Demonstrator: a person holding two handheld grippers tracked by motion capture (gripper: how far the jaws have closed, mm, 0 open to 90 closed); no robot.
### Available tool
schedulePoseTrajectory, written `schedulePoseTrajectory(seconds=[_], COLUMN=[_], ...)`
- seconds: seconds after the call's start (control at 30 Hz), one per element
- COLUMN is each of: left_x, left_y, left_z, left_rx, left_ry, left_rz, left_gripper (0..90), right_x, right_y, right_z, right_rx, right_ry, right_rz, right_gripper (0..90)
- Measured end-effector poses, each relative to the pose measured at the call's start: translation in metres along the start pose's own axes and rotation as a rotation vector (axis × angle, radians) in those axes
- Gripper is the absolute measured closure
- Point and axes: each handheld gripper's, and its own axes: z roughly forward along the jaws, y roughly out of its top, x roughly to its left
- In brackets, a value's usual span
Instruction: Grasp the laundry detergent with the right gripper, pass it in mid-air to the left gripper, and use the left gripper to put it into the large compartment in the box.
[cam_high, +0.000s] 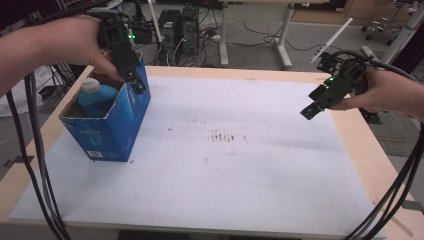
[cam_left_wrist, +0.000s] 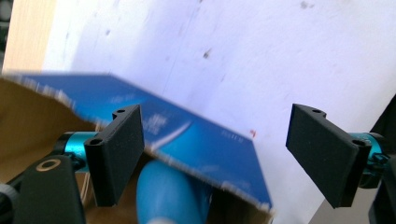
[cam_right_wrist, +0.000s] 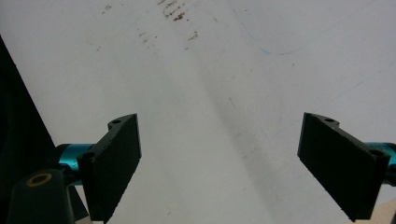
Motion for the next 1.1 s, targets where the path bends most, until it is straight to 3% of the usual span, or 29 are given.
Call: schedulePoseTrajectory(seconds=[0.17,0.37,1.1], left_x=[-0.008,-0.012,-0.011], left_y=[0.022,0.039,0.047], left_z=[0.006,0.014,0.023], left_rx=[-0.013,-0.022,-0.036], left_ry=[-0.014,-0.03,-0.041], left_rz=[0.052,0.085,0.088], left_gripper=[19.4,19.4,19.4], right_x=[0.008,0.012,0.011], right_y=[0.003,0.004,0.009], right_z=[-0.002,-0.007,-0.009], right_rx=[-0.01,-0.036,-0.027], right_ry=[-0.009,-0.01,0.003], right_rz=[-0.003,-0.005,-0.016], right_gripper=[12.7,12.7,12.7])
